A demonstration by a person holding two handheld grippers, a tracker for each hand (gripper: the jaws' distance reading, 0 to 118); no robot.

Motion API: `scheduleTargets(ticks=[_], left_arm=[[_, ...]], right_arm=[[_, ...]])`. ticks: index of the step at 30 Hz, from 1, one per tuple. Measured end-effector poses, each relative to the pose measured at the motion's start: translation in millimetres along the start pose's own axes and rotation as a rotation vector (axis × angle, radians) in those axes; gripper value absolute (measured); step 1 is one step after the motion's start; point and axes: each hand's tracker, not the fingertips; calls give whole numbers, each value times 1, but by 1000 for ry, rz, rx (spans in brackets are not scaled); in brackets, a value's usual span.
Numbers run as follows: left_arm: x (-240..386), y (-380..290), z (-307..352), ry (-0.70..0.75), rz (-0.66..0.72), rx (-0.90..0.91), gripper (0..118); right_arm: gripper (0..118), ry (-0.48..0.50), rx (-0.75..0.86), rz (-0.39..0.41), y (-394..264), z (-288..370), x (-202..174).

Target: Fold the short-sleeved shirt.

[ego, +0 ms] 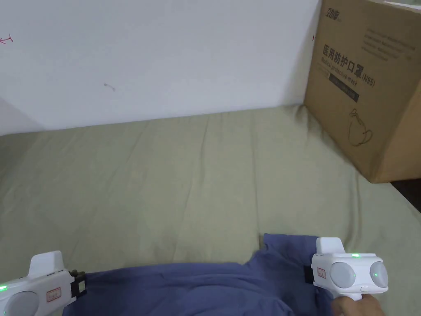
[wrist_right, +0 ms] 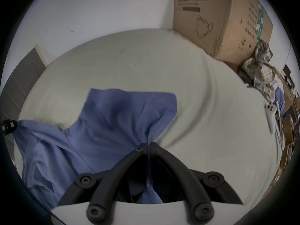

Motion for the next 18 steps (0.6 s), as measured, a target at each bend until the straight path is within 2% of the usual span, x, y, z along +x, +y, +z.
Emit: scheduleTargets(ticks=[10, 16, 18], left_arm=[[-1, 15, 81, -47, 78, 128, 0], [8, 63, 144, -77, 61, 259, 0], [20, 86, 169, -75, 45, 323, 0]], right_arm=[[1, 14, 313, 76, 25, 131, 18], [1, 43, 532, 58, 66, 226, 28], [1, 55, 613, 31, 89, 255, 29]])
